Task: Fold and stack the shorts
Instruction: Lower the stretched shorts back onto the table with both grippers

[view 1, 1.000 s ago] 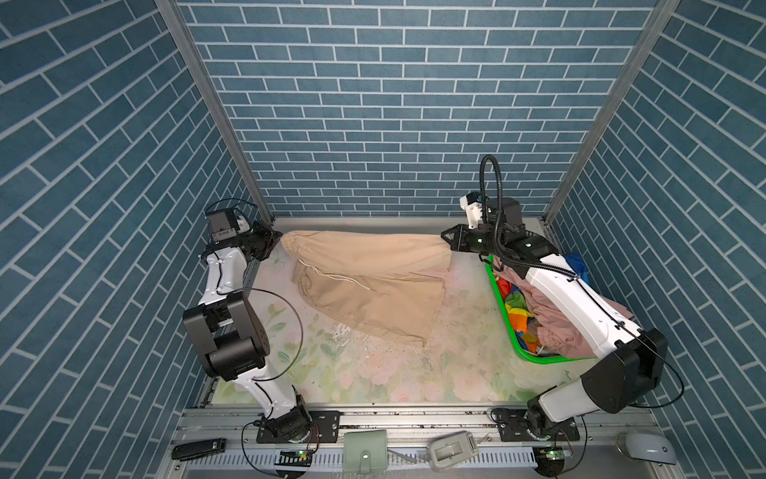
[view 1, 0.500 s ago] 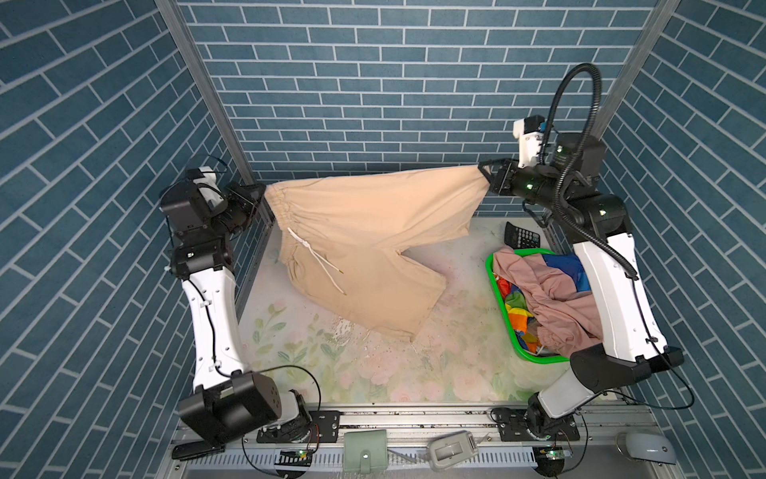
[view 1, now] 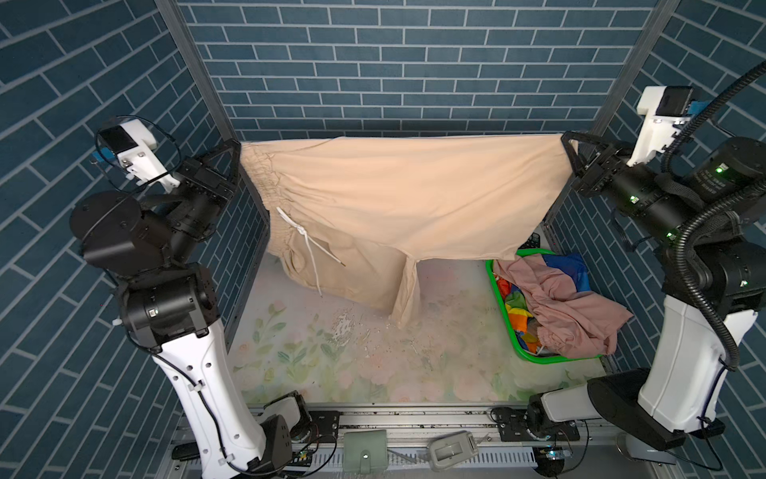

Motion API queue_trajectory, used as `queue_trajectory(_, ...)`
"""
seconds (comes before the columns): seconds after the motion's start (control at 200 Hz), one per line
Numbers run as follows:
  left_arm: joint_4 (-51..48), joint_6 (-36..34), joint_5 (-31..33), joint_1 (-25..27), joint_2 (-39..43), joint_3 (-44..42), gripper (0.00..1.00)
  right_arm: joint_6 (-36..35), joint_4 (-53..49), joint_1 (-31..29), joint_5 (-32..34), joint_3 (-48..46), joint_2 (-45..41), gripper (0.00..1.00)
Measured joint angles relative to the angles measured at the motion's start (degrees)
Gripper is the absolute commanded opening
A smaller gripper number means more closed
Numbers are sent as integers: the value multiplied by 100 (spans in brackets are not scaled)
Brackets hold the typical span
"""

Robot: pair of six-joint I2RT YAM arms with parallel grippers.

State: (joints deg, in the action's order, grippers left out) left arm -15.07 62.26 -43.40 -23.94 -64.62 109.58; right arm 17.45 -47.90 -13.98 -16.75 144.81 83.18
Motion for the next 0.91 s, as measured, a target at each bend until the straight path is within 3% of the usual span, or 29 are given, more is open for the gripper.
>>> queue_trajectory(0.275, -103, 68, -190, 55, 79, 109, 0, 4, 66, 564, -638, -98, 916, 0)
queue_trajectory(0.475, 52, -129, -352, 181, -201, -1829, 0, -31, 304, 483, -1276, -348, 2553, 0)
queue_trajectory(0.69, 127, -505, -225, 358, -1749, -3567, 0, -66, 120, 367, -1547, 765, 5040, 0)
queue_trajectory(0.79, 216, -671, -127, 415, -2474, -3681, 0, -81, 22, 337, -1543, 1095, 5759, 0)
queue_trajectory(0.905, 197, -979, -31, 448, -3311, -3211, 0, -81, 59, 315, -1537, 994, 5925, 0)
